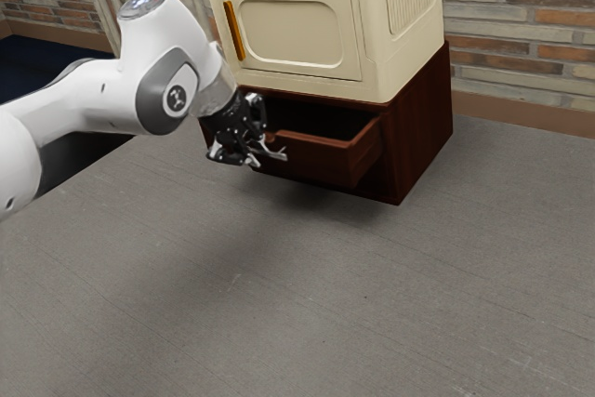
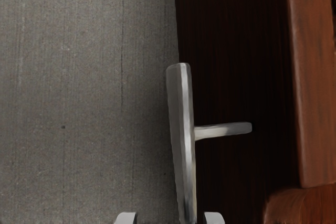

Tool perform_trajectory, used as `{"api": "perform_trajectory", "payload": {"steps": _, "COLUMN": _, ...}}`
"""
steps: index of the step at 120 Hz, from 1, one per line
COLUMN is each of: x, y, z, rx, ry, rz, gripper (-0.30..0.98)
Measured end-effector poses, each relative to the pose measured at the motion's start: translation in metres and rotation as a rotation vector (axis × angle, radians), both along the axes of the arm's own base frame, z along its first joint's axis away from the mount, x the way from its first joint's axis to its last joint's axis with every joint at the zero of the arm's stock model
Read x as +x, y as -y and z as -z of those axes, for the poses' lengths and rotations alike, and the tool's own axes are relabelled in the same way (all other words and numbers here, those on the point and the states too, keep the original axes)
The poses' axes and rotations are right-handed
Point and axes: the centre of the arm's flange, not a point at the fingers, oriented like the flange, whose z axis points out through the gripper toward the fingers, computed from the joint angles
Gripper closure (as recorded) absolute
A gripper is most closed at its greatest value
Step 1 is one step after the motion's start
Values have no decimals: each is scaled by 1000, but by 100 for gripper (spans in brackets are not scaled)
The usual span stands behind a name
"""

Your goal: Pull the drawer handle with one arm to open the drawer

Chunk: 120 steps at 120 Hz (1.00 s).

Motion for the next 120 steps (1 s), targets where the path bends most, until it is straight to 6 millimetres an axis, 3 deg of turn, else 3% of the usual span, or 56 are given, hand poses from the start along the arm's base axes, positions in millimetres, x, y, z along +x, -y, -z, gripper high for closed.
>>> {"api": "perform_trajectory", "payload": {"steps": 39, "x": -6, "y": -1, "z": 16, "rx": -8, "ry": -19, "rz": -10, "gripper": 61}}
{"api": "perform_trajectory", "payload": {"steps": 120, "x": -49, "y": 2, "z": 10, "rx": -21, "ry": -11, "rz": -32, "gripper": 61}}
